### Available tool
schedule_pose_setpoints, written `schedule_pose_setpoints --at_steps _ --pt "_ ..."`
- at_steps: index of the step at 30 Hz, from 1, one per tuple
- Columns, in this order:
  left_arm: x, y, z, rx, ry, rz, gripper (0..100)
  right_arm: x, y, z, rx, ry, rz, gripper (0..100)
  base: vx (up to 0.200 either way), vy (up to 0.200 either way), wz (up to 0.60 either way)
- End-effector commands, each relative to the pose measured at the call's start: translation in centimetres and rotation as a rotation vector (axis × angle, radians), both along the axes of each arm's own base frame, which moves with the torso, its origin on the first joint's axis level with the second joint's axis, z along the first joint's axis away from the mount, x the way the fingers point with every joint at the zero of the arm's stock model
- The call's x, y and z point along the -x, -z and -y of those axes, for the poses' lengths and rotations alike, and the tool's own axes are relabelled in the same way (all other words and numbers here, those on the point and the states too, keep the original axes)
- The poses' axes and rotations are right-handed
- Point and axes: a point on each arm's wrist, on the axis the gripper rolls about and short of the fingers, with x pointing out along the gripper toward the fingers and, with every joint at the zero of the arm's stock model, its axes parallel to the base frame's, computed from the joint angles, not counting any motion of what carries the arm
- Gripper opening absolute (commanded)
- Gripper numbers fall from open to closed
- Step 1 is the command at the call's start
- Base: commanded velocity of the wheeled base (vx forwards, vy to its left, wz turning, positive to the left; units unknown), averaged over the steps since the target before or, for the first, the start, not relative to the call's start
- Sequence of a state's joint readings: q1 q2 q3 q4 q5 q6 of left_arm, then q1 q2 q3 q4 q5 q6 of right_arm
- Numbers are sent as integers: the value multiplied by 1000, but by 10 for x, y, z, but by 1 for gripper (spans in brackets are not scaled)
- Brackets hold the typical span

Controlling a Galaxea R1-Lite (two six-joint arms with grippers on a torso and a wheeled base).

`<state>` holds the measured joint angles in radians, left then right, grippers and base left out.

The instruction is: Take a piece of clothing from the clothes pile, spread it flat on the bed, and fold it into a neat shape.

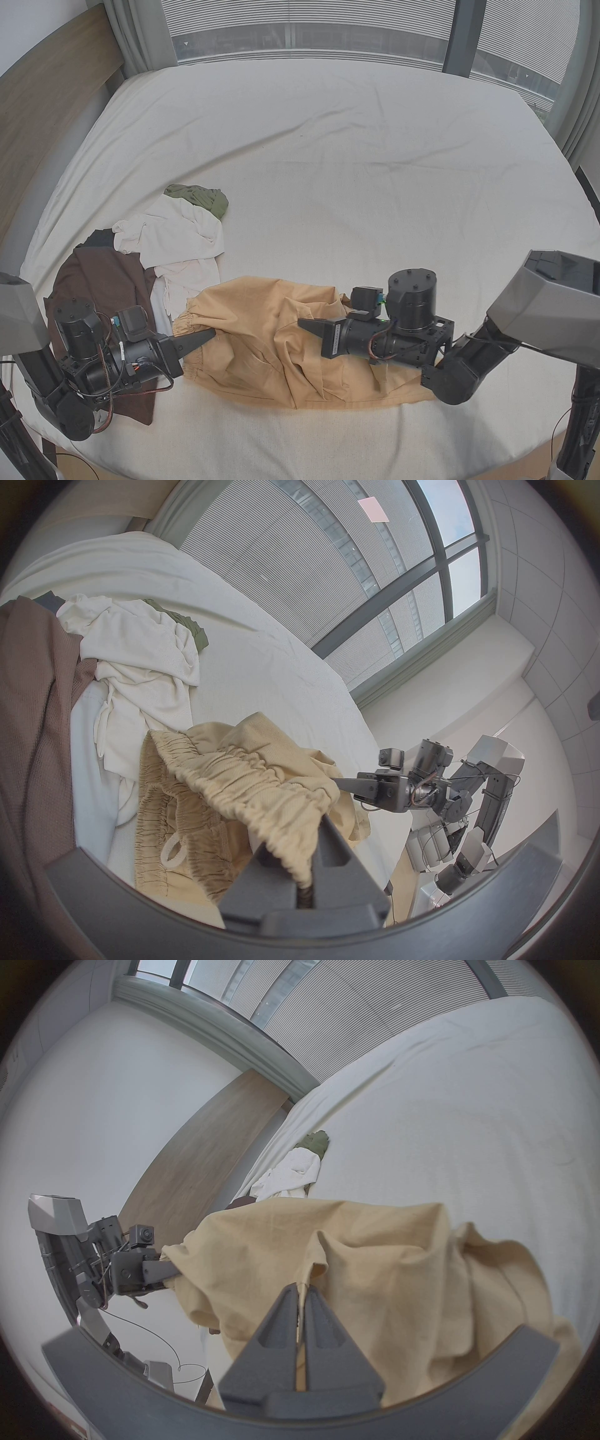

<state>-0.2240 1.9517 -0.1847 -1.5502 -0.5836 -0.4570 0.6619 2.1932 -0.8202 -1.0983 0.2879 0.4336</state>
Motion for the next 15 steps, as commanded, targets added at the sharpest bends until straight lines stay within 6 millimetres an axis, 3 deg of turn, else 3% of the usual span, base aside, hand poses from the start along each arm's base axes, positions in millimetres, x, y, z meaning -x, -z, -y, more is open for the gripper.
schedule_pose_setpoints --at_steps 1,8,15 --pt "0 0 0 0 -1 -1 0 21 -8 31 -14 8 2 0 0 0 0" --pt "-1 1 0 -2 -1 -3 0 42 17 44 0 -24 -42 0 0 0 0" --pt "0 0 0 -1 -1 2 0 37 49 37 -39 -39 -93 0 0 0 0"
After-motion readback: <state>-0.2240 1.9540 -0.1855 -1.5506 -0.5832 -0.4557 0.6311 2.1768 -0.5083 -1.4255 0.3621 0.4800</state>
